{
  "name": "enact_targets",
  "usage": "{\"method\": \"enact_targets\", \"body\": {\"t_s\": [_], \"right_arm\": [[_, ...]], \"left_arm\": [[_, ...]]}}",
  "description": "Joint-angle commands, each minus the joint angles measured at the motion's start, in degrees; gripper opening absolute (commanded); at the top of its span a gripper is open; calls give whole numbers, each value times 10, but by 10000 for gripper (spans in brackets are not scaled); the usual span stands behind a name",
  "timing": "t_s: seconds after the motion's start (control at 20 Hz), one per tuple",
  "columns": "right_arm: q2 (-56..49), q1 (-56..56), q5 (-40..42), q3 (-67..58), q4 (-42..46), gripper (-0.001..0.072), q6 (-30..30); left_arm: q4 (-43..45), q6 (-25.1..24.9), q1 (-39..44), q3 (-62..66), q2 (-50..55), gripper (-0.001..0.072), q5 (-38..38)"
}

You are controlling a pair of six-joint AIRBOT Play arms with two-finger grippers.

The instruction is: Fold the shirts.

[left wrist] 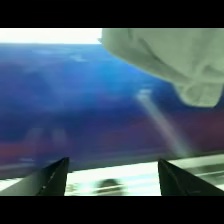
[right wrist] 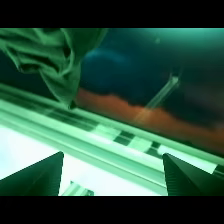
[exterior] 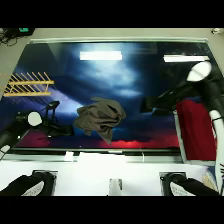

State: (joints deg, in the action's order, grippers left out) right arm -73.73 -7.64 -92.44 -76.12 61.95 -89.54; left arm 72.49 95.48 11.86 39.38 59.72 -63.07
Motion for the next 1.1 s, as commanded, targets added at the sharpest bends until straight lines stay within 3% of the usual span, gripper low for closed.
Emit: {"method": "enact_targets", "body": {"t_s": [0.0, 0.2, 0.35, 0.45, 0.5, 0.55, 0.6, 0.65, 0.75, 0.9, 1.05], "right_arm": [[-7, -66, 21, 73, 6, 658, 11], [-7, -100, 34, 119, 5, 658, 11], [-7, -105, 67, 139, -3, 615, 11], [-8, -105, 92, 145, -14, 619, 10], [-8, -105, 106, 149, -20, 622, 10], [-8, -105, 118, 155, -28, 636, 10], [-9, -105, 126, 163, -42, 671, 11], [-10, -108, 134, 177, -58, 670, 11], [-22, -141, 160, 207, -61, 669, 23], [-76, -202, 216, 219, -72, 671, 31], [-131, -209, 282, 219, -187, 662, 48]], "left_arm": [[-147, -7, -33, -55, 16, 666, 134], [-239, -15, -33, -55, 49, 666, 230], [-340, -83, -33, -55, 83, 665, 253], [-361, -96, -33, -54, 110, 663, 254], [-361, -98, -33, -54, 120, 621, 256], [-361, -109, -33, -54, 126, 504, 263], [-361, -110, -33, -54, 128, 354, 271], [-361, -111, -33, -54, 127, 155, 279], [-361, -111, -33, -54, 125, 34, 284], [-361, -127, -33, -54, 120, 34, 268], [-361, -141, -33, -54, 102, 34, 255]]}}
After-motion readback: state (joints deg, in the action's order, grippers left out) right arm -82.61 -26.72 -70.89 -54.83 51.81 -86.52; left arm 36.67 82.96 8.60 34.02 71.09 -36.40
